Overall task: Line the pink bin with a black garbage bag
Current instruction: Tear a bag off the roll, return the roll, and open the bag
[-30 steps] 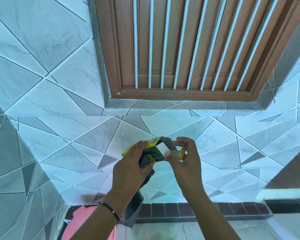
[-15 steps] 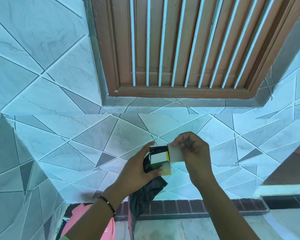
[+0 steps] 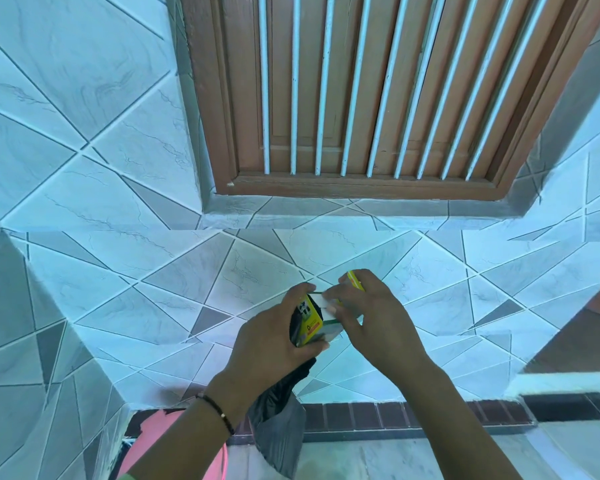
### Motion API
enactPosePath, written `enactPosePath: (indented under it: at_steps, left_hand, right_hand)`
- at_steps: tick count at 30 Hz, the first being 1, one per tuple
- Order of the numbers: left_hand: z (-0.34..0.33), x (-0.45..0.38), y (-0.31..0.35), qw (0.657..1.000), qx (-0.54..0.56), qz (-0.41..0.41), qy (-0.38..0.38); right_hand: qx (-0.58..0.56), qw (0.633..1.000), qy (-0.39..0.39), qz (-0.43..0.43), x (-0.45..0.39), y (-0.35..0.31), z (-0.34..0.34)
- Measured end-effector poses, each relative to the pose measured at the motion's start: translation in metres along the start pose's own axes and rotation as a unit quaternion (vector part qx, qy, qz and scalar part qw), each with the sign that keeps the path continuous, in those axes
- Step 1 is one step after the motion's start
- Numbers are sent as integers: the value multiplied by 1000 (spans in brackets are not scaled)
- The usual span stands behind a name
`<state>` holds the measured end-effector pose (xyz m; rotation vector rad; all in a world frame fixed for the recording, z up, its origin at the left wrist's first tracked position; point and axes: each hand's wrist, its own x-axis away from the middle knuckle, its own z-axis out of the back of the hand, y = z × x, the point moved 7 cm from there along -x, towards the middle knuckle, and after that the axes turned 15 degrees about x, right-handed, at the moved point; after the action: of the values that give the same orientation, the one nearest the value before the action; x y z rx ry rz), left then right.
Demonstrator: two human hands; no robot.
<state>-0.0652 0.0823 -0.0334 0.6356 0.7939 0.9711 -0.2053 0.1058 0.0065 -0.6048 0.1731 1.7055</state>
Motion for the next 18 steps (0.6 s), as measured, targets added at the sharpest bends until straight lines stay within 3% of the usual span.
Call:
enactPosePath:
  at_steps: [3,8,12,18]
  left_hand:
    - [-2,2,9,999,-29,-19,-19]
    - [1,1,15,998,-51,-31,-9]
    - [1,0,11,999,-38,-3,0]
    - [4,-3,0,997,-64,29,23]
  right_hand:
    - [-18,1000,-8,-16,0,-1,-6]
    - [-191,974,-49,-107,8,-10,-17]
    - [-186,976,-7,-112,7,-9,-18]
    - [-178,981,-25,-67,6,-17,-24]
